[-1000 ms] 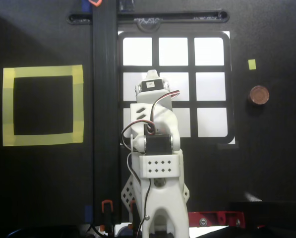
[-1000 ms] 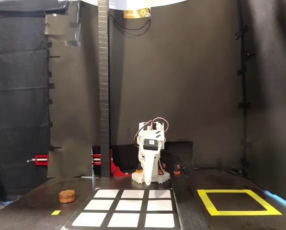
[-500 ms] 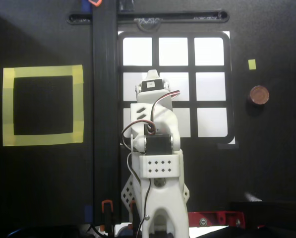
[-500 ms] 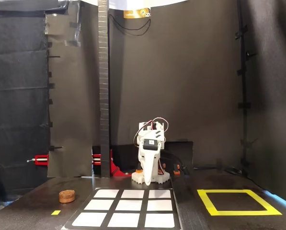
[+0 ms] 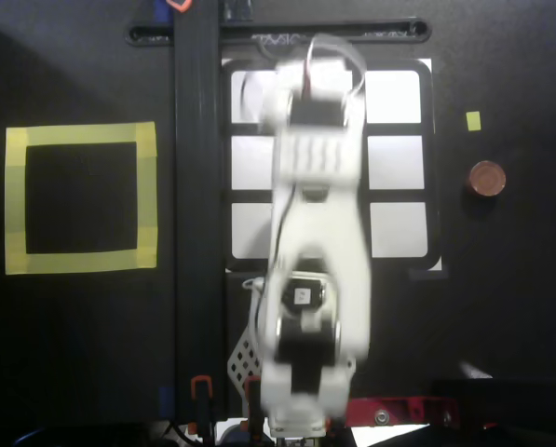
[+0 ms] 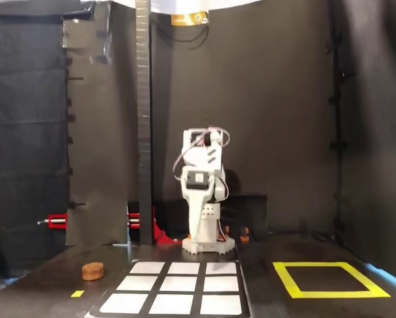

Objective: Pick and place at Grid spot 1

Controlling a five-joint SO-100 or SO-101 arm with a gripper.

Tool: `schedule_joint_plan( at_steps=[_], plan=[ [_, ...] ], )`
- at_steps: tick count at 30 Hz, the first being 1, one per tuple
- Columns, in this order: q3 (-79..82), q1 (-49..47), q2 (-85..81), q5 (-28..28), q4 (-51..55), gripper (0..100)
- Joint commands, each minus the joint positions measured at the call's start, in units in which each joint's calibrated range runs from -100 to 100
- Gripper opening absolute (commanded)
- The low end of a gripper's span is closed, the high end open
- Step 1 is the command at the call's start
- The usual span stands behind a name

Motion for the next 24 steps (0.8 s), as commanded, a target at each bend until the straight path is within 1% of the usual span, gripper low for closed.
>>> schedule_joint_plan(
  at_steps=[1, 5, 8, 10, 16, 18, 20, 22, 24],
  plan=[
    [-18.34, 1.44, 11.54, 0.05, 9.12, 0],
    [-37.13, 2.7, 26.05, 0.1, 18.92, 0],
    [-46.84, 3.28, 31.8, 0.15, 24.15, 0],
    [-49.23, 3.54, 33.08, 0.29, 25.97, 0],
    [-49.23, 3.7, 33.08, 2.34, 27.55, 0],
    [-49.14, 4.12, 33.34, 5.42, 27.55, 0],
    [-49.14, 5.29, 33.77, 9.91, 27.88, 0],
    [-49.14, 7.56, 34.2, 16.21, 28.88, 0],
    [-49.14, 10.66, 34.2, 23.69, 29.3, 0]
  ],
)
